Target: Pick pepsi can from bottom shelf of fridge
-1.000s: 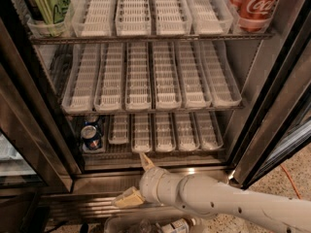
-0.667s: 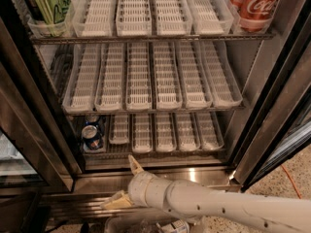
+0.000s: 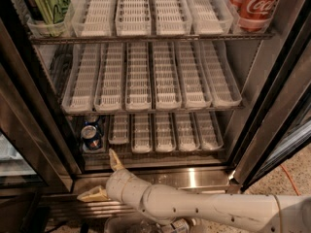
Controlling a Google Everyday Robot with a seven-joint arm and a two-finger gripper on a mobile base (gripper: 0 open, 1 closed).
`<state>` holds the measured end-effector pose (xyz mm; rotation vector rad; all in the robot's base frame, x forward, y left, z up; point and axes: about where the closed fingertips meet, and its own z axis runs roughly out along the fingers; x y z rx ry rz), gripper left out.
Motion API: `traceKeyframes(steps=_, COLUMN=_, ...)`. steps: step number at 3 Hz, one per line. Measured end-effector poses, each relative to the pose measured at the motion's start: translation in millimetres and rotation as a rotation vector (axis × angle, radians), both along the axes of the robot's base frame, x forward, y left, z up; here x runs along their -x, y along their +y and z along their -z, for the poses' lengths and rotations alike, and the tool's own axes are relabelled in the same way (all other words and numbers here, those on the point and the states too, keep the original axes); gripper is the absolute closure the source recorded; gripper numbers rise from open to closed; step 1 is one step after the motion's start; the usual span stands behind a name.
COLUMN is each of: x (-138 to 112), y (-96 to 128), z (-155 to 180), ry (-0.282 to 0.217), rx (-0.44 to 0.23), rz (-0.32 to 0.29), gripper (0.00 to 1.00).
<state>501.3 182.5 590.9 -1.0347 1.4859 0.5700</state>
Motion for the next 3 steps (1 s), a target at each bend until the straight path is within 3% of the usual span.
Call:
traceKeyframes(steps=1, x=-10, y=14, z=-8, ry=-0.069, rx=-0.02, rz=0.074, gripper=0.0)
traceKeyframes(steps=2, x=-12, y=18, z=-7, ry=-0.09, rx=-0.006, rz=0.161, gripper=0.0)
traceKeyframes(steps=3, x=-17, y=8, z=-9, ry=-0.096, rx=-0.025, rz=0.283, gripper=0.0)
